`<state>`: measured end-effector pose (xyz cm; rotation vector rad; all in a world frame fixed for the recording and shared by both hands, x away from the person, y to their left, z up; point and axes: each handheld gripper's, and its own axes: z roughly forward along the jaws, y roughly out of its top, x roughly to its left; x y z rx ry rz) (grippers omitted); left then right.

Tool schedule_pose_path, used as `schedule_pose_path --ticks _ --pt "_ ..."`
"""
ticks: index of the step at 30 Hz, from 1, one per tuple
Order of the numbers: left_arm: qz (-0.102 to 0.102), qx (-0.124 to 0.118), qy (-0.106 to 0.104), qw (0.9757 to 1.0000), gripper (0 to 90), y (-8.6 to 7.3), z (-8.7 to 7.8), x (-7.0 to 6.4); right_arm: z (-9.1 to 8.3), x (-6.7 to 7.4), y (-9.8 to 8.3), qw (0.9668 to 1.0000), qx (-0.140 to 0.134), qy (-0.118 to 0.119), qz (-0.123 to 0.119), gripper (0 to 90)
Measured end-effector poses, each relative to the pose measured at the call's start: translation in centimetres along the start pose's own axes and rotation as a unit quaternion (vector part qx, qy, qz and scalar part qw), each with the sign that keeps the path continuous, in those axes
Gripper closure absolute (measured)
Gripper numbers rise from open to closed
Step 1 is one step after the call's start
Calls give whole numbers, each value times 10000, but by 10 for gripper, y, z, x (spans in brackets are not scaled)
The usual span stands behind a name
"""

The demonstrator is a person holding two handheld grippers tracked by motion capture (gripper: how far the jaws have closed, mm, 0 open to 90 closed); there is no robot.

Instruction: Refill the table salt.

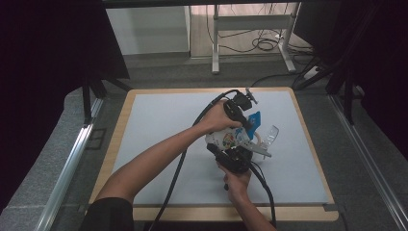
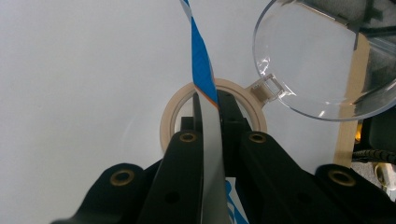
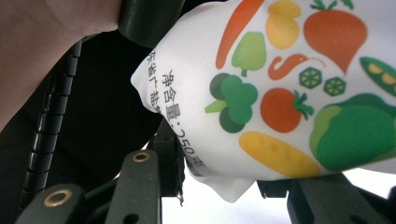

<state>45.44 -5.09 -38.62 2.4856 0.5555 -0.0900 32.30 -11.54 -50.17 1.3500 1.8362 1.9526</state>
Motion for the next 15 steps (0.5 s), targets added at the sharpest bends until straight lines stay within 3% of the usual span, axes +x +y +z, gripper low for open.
schedule_pose_path --ticks 15 --pt "6 40 2 10000 896 1 1 1 -1 0 1 10000 -8 8 -45 601"
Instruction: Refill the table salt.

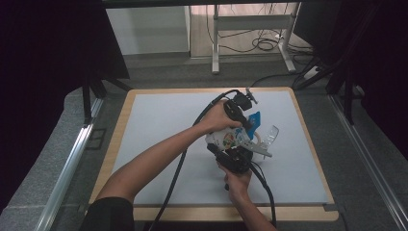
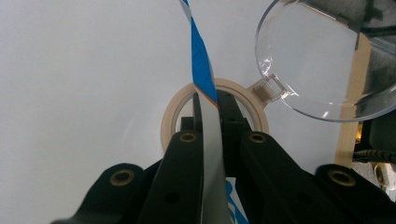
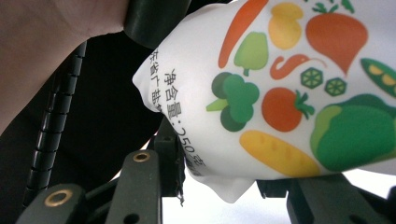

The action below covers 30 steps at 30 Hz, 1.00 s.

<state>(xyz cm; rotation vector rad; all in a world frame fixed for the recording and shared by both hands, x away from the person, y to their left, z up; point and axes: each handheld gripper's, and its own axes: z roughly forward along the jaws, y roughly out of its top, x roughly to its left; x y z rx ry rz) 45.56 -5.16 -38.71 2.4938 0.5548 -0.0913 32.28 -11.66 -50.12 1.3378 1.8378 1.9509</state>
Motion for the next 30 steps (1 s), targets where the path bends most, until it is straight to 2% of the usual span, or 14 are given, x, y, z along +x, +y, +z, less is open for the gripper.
schedule_pose_path --ticks 30 --pt "17 11 -10 10000 897 1 2 1 -1 -1 1 10000 -18 -3 72 602"
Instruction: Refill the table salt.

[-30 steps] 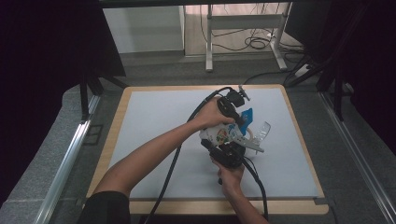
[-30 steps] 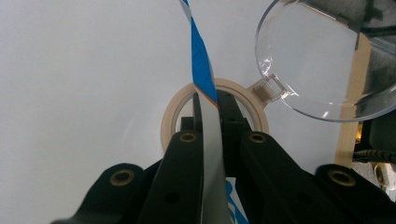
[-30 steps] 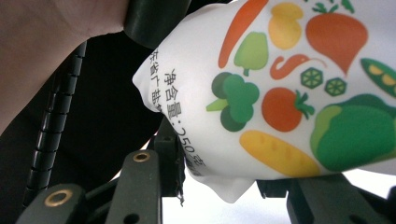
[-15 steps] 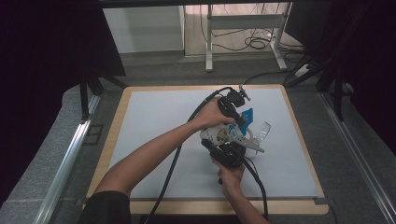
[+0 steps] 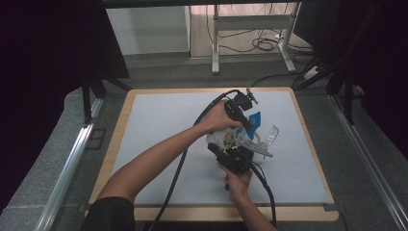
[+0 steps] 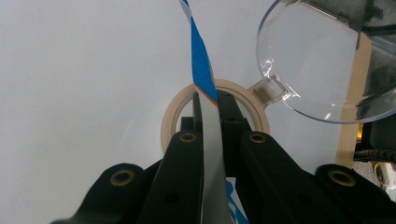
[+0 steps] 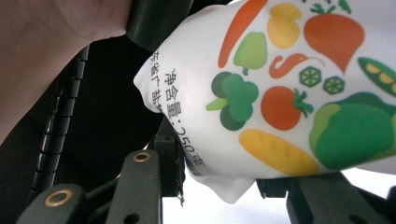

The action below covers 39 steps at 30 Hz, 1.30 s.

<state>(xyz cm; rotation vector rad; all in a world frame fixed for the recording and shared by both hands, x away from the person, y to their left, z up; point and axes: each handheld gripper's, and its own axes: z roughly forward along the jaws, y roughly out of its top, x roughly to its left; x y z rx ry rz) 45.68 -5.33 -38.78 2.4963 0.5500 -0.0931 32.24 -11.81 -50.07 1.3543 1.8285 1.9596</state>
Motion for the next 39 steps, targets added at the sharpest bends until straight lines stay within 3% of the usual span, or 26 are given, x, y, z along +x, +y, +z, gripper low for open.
schedule_pose_path --ticks 39 --pt "19 31 -14 10000 897 1 1 1 -3 -1 2 10000 18 52 28 605"
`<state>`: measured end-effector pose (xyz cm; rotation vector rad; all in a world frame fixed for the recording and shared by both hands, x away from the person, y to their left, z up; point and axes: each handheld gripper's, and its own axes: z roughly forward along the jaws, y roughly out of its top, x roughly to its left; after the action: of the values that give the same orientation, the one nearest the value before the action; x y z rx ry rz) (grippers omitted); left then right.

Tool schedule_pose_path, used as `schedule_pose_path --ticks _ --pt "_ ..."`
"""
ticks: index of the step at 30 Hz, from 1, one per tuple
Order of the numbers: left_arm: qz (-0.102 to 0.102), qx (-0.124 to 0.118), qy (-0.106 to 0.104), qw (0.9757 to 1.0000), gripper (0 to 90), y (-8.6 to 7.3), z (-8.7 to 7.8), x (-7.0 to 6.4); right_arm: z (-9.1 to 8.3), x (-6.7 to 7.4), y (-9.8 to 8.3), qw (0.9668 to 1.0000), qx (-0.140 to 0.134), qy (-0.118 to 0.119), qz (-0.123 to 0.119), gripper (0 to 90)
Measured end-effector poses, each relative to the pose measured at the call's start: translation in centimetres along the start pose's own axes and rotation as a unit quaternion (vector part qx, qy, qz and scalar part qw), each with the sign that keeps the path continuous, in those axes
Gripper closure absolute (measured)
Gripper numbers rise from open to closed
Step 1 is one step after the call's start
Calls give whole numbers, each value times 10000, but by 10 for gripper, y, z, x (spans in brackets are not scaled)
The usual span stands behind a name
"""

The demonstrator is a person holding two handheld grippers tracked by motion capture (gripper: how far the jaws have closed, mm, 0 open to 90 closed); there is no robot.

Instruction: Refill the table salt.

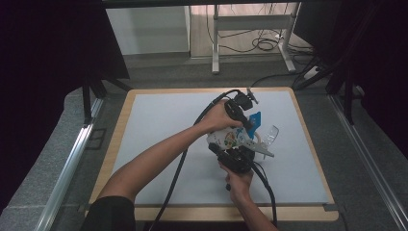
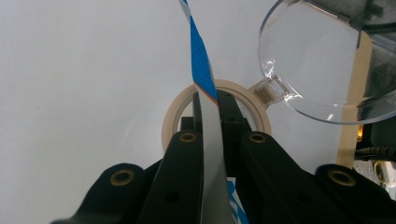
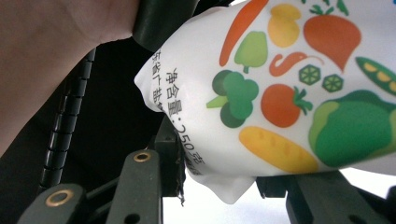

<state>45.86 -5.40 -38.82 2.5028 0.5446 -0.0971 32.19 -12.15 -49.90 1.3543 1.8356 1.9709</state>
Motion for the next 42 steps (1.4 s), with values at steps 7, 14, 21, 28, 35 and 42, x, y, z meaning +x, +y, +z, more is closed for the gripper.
schedule_pose_path --ticks 7,14,21,28,35,42 --pt "23 30 15 10000 896 1 0 0 -1 0 1 10000 -14 20 70 605" --pt "30 29 30 10000 896 2 0 -1 -2 1 3 10000 -15 5 97 605" --pt "22 37 19 10000 896 2 1 0 -2 1 3 9999 -12 -4 104 605" --pt "28 39 9 10000 896 2 1 0 -2 1 3 9999 -16 3 105 605" --pt "30 37 8 10000 897 3 1 0 -2 0 3 9999 -17 4 102 605" --pt "34 36 8 10000 897 2 1 0 -2 0 3 9999 -22 -2 99 606"
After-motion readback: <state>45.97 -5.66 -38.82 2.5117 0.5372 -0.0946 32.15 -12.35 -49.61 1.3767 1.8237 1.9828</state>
